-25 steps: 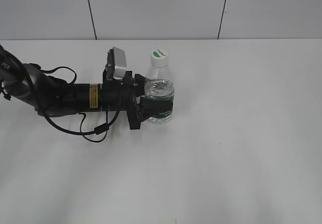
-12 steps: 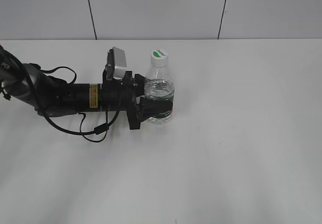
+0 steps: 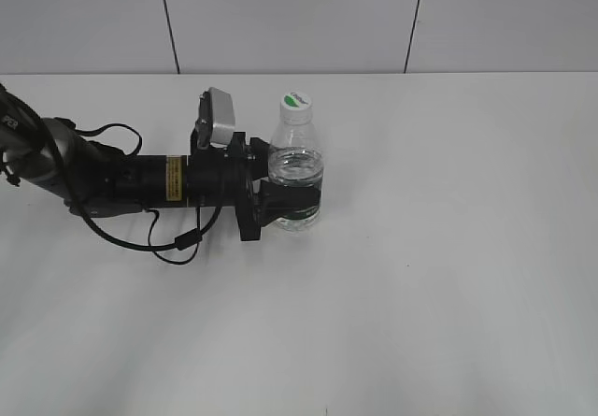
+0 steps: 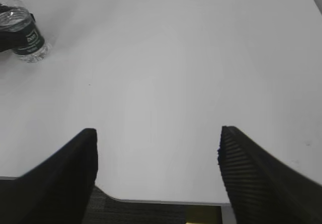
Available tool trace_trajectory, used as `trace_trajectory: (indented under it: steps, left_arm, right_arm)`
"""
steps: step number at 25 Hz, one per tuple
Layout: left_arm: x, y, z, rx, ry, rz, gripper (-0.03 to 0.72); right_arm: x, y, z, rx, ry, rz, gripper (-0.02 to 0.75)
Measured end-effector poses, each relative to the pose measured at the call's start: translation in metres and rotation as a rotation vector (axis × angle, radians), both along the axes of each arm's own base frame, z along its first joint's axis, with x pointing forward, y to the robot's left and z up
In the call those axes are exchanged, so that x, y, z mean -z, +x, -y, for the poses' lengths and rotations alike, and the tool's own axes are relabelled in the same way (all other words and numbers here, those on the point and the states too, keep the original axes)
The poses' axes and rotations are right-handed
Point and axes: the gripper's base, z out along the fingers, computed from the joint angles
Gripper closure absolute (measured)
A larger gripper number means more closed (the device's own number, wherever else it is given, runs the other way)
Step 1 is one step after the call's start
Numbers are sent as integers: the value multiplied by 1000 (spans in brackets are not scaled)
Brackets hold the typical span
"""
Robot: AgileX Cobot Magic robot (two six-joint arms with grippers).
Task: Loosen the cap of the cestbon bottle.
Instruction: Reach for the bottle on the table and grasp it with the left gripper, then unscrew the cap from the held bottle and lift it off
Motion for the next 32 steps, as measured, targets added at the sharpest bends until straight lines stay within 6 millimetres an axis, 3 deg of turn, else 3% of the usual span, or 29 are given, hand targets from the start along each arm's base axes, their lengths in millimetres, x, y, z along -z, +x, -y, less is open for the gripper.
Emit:
trace_trajectory:
  steps: [9,14,19,26,32]
  left_arm:
    - [0,0,0,0,0,0,278]
    - [0,0,0,0,0,0,279]
    - [0,0,0,-1,0,0,279]
    - [0,0,0,6,2,2,279]
    - [0,0,0,9,2,3,279]
  right_arm:
    - [-1,3,-1,-8,12,-16,169]
    - [-17,26,0,12,-20,-54,202]
    - [-36,69,0,24,-57,-211,218]
    - [-63,151,-5,10,-80,-570,272]
    - [-87,225,-10,-10,-93,-605,287]
